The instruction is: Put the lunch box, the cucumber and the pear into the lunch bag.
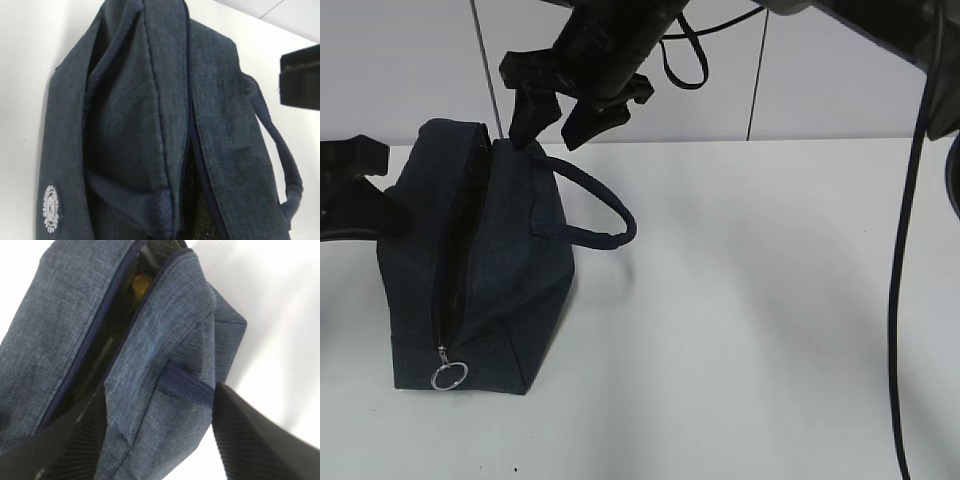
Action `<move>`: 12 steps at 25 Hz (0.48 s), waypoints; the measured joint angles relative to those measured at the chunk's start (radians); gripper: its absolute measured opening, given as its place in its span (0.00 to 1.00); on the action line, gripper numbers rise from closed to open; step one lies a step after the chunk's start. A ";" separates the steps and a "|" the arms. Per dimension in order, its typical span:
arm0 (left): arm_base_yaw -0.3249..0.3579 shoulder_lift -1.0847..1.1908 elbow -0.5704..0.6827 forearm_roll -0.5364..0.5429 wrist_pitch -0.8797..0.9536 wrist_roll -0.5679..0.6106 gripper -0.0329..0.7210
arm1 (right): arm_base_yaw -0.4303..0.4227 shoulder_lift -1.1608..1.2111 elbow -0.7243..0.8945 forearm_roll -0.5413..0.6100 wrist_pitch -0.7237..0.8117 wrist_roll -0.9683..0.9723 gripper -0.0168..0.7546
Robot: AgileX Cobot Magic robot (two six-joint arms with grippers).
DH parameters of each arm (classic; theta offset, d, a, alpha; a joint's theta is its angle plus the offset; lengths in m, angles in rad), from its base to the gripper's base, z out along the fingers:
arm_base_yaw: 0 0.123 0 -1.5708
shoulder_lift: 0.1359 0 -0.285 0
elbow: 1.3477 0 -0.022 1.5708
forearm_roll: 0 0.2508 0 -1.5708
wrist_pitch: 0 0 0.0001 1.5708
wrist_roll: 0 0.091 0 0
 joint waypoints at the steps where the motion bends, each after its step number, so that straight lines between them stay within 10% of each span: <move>1: 0.000 0.000 0.000 0.000 0.000 0.000 0.02 | 0.004 0.000 0.005 0.000 0.000 0.002 0.68; 12: 0.000 0.000 0.000 0.000 -0.003 0.000 0.02 | 0.019 0.000 0.079 0.005 0.004 0.004 0.67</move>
